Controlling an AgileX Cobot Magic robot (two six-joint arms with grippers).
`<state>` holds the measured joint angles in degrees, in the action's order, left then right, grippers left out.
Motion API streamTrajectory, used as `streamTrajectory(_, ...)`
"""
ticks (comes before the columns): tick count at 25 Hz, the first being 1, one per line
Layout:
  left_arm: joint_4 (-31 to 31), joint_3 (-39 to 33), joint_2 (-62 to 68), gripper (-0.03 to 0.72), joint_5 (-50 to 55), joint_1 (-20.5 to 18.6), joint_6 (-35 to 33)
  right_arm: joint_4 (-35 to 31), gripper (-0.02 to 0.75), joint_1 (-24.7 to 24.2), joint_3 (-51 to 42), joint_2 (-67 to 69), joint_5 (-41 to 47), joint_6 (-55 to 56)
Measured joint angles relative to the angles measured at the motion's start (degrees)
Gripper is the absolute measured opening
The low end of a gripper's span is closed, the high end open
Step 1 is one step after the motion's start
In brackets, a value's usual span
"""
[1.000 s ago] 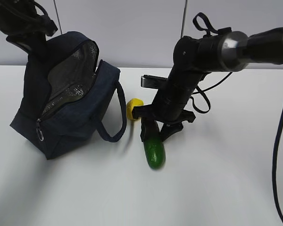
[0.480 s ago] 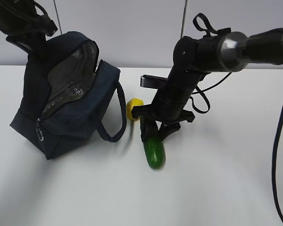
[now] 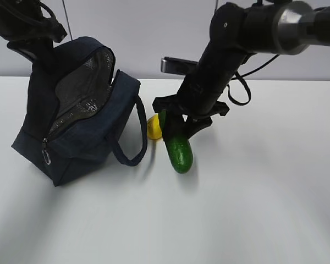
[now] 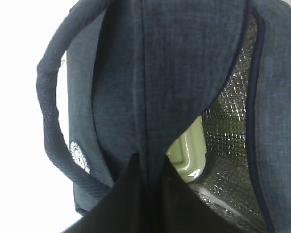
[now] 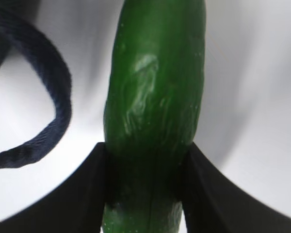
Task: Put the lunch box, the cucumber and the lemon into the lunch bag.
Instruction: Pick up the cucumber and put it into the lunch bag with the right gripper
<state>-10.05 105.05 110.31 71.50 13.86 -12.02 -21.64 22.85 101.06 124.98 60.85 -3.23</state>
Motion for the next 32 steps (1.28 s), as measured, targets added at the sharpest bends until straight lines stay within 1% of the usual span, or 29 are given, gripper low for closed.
streamTrajectory(4, 0.1, 0.0, 0.0, 0.004, 0.0, 0.0, 0.0, -0.2, 0.312, -0.1, 0.0, -3.6, 1.0, -0.9)
streamTrajectory(7, 0.2, 0.0, 0.0, 0.004, 0.0, 0.0, 0.0, -2.3, 0.312, -0.2, 0.0, -5.8, 1.7, -2.7)
streamTrajectory(12, 0.8, 0.0, 0.0, 0.004, 0.0, 0.0, 0.0, -10.1, 0.312, -0.7, 0.0, -8.6, 1.9, -7.3)
streamTrajectory(21, 0.3, 0.0, 0.0, 0.004, 0.0, 0.0, 0.0, -29.4, 0.311, -1.1, 0.0, -9.4, 2.0, -17.0)
streamTrajectory(24, -0.6, 0.0, 0.0, 0.004, 0.0, 0.0, 0.0, -34.5, 0.31, -1.1, 0.0, -8.6, 2.0, -19.2)
streamTrajectory(30, -4.1, 0.0, 0.0, 0.004, 0.0, 0.0, 0.0, -42.3, 0.309, -0.9, 0.0, -4.4, 1.9, -21.8)
streamTrajectory(32, -5.0, 0.0, 0.0, 0.004, 0.0, 0.0, 0.0, -43.9, 0.309, -0.8, 0.0, -3.1, 1.1, -22.2)
